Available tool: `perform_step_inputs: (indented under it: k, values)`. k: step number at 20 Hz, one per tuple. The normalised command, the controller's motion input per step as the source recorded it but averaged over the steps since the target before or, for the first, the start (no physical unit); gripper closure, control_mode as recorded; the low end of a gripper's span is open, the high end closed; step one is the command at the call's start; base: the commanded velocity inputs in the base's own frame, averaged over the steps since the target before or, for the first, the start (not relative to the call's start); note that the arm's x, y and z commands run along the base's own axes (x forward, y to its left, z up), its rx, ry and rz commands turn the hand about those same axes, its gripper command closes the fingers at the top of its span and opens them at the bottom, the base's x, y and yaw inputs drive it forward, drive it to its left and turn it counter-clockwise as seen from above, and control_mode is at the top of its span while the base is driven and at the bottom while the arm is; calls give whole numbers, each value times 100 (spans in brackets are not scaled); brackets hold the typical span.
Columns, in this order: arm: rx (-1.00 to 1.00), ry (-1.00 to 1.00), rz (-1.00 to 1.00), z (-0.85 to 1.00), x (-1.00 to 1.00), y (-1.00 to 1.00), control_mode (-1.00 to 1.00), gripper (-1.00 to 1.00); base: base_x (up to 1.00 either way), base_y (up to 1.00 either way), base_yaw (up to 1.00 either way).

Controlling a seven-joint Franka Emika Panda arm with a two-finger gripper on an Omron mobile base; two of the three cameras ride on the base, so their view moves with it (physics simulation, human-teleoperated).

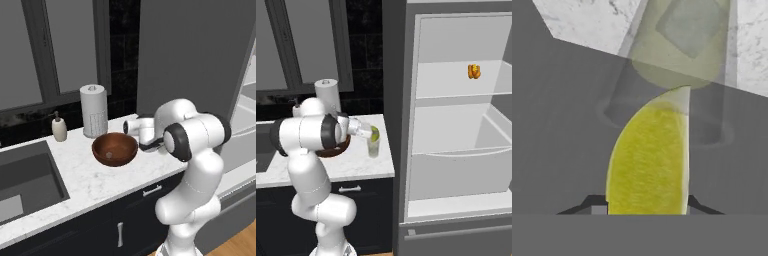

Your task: Grab a lemon wedge from the fridge and one ice cube from the ice bowl, and put them in the glass of lemonade.

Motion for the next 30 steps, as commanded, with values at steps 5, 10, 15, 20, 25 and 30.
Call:
perform_step_inputs:
  k: [5,10,15,20,25,30]
  values:
    - [-6,0,-3,-23,27,0,-100,100,0,0,0]
    - [-7,0,-2,-16,13,0,-100,100,0,0,0]
    - [-2,-10,-1,50,-26,3,-100,-100,0,0,0]
    - [0,-7,-1,68,-8,0,-100,-100,0,0,0]
    - [-3,0,0,2,-7,9,-100,-100,0,0,0]
    - [-4,0,0,13,-57,69,-100,-100,0,0,0]
